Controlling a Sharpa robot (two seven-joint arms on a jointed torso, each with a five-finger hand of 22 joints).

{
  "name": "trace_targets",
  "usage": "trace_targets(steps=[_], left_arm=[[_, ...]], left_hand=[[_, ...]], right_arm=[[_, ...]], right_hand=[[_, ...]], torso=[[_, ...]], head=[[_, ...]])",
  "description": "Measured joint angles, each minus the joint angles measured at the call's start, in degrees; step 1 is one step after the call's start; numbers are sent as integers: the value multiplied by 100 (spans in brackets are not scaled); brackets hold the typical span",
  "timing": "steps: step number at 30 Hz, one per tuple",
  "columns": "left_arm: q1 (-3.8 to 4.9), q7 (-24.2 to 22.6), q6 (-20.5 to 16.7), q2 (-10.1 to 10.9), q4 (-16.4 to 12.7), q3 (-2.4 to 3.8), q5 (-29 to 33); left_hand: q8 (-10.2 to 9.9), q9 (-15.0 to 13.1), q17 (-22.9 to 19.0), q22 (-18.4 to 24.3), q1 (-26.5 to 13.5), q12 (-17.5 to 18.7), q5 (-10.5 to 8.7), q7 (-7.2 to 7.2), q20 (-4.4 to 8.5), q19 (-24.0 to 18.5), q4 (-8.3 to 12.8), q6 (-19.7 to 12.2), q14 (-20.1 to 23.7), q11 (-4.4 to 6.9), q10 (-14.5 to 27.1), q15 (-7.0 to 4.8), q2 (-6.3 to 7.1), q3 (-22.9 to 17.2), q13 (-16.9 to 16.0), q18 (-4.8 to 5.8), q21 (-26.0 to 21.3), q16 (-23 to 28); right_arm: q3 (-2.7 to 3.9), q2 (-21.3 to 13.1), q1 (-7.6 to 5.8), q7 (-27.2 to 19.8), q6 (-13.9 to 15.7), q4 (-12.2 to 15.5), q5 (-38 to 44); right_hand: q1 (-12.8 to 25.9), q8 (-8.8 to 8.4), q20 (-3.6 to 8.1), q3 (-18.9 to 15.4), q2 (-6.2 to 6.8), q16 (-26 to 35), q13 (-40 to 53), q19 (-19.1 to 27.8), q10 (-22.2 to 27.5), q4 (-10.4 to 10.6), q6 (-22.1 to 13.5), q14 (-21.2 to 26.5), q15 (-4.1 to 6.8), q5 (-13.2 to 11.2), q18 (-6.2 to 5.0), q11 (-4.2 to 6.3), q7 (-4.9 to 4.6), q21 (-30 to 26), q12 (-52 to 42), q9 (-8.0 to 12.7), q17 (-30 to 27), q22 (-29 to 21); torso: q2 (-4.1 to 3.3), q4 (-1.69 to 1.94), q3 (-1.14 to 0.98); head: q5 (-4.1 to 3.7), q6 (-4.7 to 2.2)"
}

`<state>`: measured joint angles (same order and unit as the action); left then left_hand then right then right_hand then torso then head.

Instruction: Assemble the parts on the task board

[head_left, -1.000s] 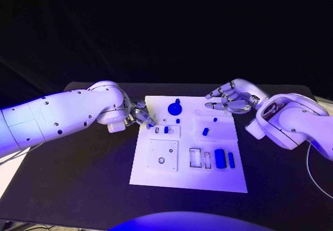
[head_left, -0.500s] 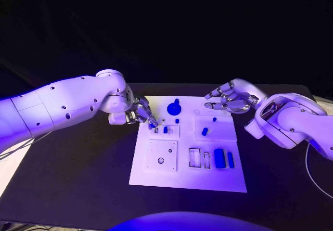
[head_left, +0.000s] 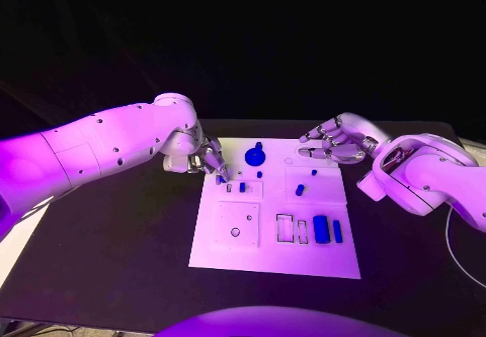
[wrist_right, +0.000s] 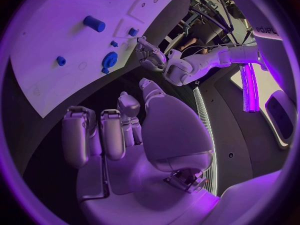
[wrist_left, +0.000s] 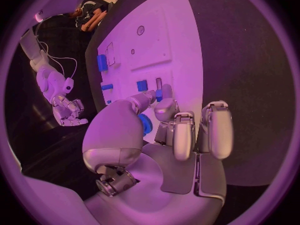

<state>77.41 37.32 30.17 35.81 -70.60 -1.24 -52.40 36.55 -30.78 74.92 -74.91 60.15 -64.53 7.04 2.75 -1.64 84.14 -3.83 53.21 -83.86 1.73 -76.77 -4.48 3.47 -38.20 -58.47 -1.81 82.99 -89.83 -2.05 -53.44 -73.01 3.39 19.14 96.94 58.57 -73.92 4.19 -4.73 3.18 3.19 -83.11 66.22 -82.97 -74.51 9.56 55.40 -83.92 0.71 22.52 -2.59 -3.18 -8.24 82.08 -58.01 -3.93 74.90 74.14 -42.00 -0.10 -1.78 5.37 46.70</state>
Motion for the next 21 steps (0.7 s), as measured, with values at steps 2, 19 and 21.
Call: trace_targets(steps=[2, 19, 21], left_arm=[[0, 7, 59, -44, 36, -4, -70], [9, 36, 554, -231, 163, -10, -277], [9, 43, 615, -233, 163, -10, -271]], left_hand=[[0, -4, 0, 0, 0, 0, 0, 0, 0, 0, 0, 0, 0, 0, 0, 0, 0, 0, 0, 0, 0, 0], [-45, -80, -1, 0, 100, 31, -382, 31, 0, 0, 112, -30, 1, -40, 40, 1, -100, 111, 32, 0, 0, 0], [-45, -83, -1, 0, 106, 30, -383, 31, 0, 0, 111, -30, 1, -40, 40, 1, -106, 110, 24, 0, 0, 0]], right_arm=[[0, 3, 0, 0, -1, 0, 0], [-1, 14, 0, 5, -6, -3, 2], [-1, 14, 0, 6, -7, -3, 2]], right_hand=[[0, 0, 0, 0, 0, 0, 0, 0, 0, 0, 0, 0, 0, 0, 0, 0, 0, 0, 0, 0, 0, 0], [0, 0, 0, 0, 0, 0, 0, 0, -1, 0, 0, 0, 0, 0, 0, -1, 0, 0, 0, 0, 4, 0], [0, 0, 0, 0, 0, 0, 1, 0, -1, 0, 0, 0, 0, 0, 0, -1, 0, 0, 0, 0, 4, 0]], torso=[[0, 0, 0], [2, -10, -3], [2, -9, -3]], head=[[4, 11], [-3, 46], [-8, 46]])
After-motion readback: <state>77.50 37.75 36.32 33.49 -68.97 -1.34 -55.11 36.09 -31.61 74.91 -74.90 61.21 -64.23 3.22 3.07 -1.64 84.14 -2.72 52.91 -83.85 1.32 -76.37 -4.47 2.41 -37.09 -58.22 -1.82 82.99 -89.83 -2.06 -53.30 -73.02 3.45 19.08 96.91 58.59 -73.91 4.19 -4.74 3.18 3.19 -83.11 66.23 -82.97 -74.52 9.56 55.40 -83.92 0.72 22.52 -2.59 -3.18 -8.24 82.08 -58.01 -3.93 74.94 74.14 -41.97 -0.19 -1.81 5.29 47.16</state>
